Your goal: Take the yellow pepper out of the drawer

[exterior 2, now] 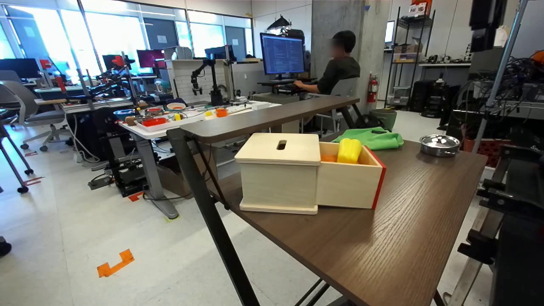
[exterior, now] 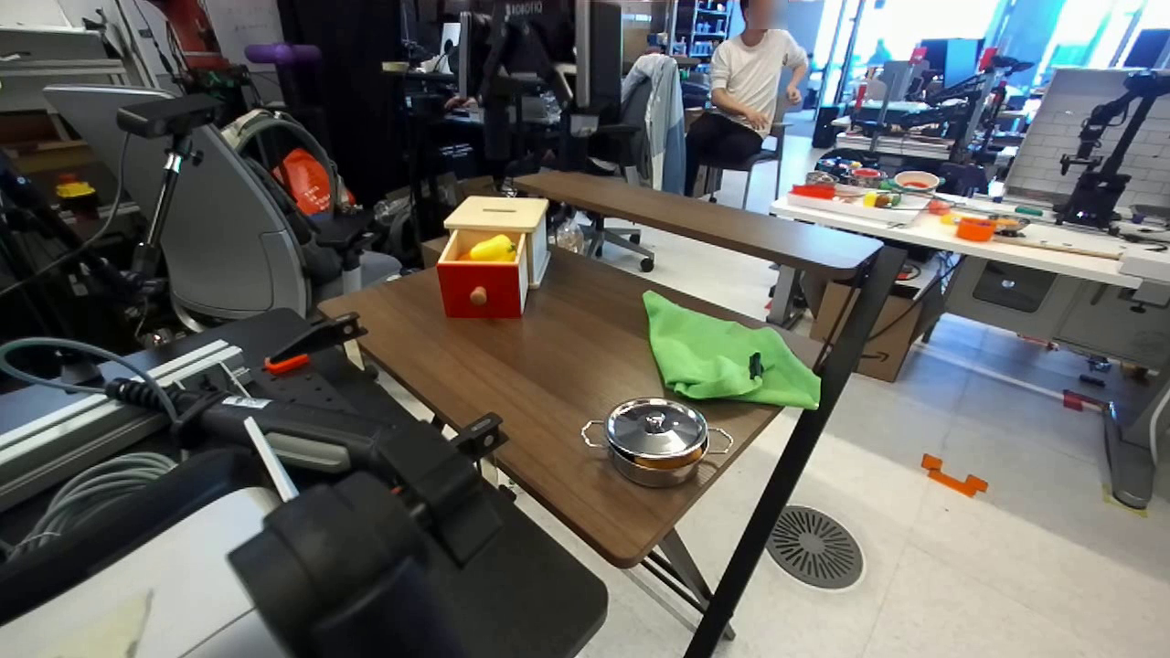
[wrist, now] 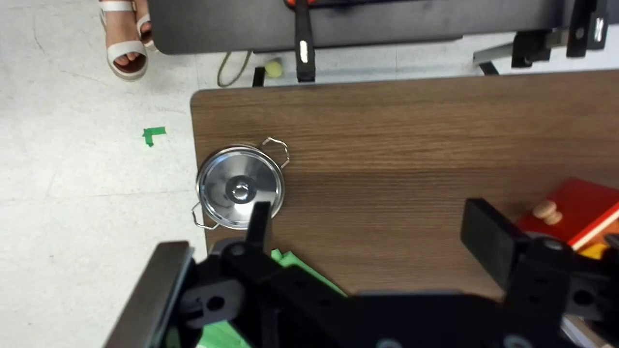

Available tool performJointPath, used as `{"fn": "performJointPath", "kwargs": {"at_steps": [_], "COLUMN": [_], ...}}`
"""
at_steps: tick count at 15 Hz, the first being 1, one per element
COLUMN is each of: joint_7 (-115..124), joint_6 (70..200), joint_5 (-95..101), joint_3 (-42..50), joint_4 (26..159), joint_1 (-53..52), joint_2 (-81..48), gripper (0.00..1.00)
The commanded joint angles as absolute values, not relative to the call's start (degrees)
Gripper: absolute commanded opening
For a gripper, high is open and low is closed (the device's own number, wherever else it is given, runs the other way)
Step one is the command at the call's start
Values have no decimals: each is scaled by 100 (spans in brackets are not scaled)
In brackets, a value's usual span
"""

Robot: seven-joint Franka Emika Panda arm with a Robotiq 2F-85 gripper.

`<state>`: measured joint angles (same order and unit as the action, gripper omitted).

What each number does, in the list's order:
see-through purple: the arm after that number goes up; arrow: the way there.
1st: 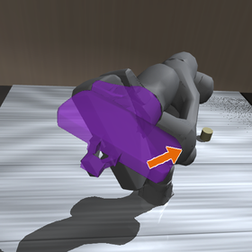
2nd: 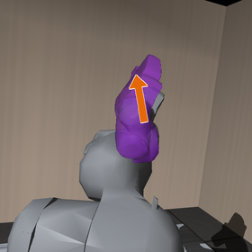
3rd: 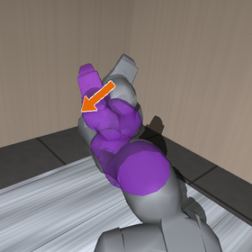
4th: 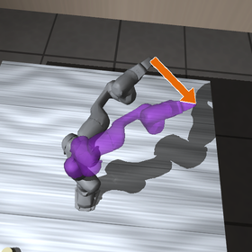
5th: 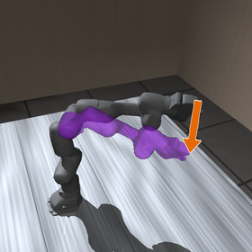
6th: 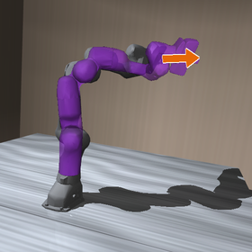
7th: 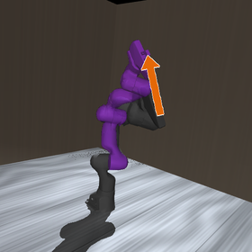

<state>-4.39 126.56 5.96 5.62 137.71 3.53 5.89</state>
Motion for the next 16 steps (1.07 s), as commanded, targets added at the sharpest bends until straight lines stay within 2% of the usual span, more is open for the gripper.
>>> {"fn": "performJointPath", "kwargs": {"at_steps": [1, 8, 16], "joint_7": [632, 1674, 1729], "joint_6": [13518, 14815, 16372], "joint_5": [579, 805, 831], "joint_3": [197, -287, -225], "joint_4": [13793, 13789, 13588], "joint_1": [156, -461, -902], "joint_2": [52, -799, -1697], "gripper": [100, 100, 100]}}
